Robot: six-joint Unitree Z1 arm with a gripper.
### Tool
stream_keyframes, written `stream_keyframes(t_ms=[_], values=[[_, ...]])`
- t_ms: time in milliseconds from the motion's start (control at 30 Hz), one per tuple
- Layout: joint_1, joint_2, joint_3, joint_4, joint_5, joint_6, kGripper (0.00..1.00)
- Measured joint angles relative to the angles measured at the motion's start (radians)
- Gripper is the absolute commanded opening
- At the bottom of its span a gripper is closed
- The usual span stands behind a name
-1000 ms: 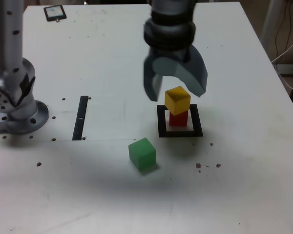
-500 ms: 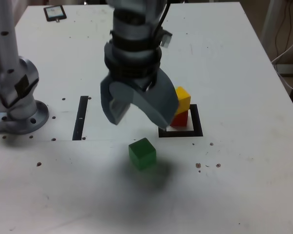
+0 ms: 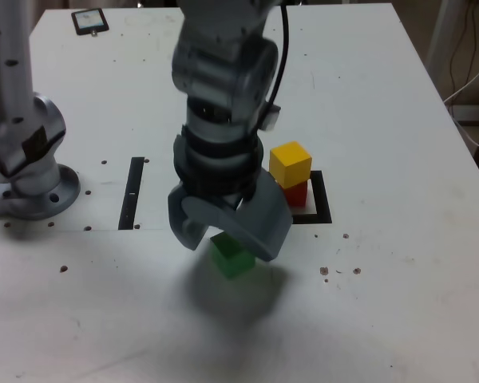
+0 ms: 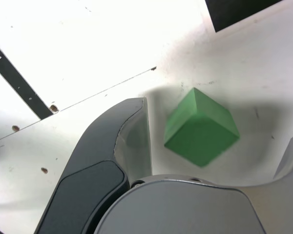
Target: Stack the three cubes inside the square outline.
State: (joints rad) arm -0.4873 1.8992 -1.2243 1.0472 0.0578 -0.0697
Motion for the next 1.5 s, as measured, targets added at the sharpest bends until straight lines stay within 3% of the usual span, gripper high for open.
stream_keyframes(t_ms=[200,433,800,1067,1267,1500], values=[[0.000,0.023,0.008,-0.022,-0.002,-0.001,0.87],[0.000,0.060,0.019,-0.102,-0.034,0.011,0.76],[0.013,0.066,0.023,-0.094,-0.027,0.011,0.57],[0.015,0.066,0.019,-0.101,0.021,-0.002,0.26],[0.016,0.056,0.011,-0.095,0.034,-0.002,0.24],[0.016,-0.012,-0.027,0.015,0.046,0.024,0.24]])
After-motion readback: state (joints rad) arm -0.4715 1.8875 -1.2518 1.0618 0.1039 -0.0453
